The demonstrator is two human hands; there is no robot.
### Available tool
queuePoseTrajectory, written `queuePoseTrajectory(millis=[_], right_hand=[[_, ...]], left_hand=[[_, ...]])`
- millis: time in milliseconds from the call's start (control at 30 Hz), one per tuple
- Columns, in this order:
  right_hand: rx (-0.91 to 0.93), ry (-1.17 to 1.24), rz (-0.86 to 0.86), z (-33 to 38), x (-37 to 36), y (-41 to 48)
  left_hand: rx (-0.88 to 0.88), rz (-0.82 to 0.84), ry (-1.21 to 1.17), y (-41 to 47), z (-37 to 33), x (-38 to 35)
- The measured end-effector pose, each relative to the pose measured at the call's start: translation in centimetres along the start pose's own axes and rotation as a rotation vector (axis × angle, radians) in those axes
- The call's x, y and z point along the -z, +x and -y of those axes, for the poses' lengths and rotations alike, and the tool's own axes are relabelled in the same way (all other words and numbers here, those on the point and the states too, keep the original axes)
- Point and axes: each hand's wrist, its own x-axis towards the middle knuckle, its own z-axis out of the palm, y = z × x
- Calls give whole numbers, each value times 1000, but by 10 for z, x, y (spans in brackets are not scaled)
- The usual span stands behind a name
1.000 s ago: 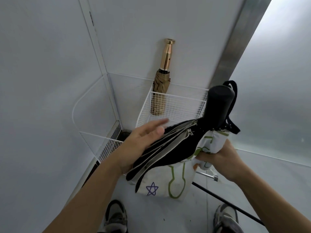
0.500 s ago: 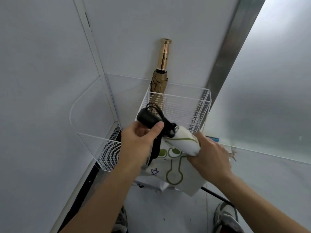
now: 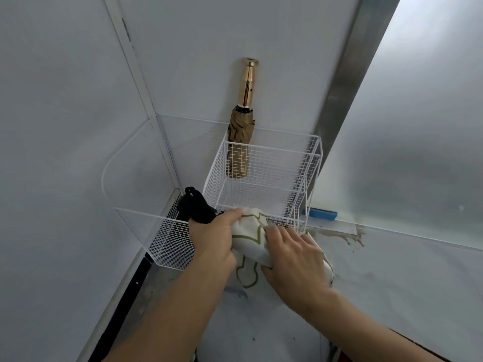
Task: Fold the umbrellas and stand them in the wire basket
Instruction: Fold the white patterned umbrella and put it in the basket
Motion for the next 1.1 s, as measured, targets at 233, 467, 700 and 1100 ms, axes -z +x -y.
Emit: queuePoseTrajectory(millis=[233, 467, 700, 1100], right_hand=[[-24, -10, -23, -4, -5, -2], [-24, 35, -61, -4, -7, 1], [-108, 118, -13, -9, -12, 1], [-44, 31, -198, -15, -14, 4]], left_hand=[[165, 83, -2, 8, -1, 4], [192, 209, -80, 8, -9, 4], [-40, 259, -131, 1, -22, 7], [37, 151, -138, -5, -26, 8]])
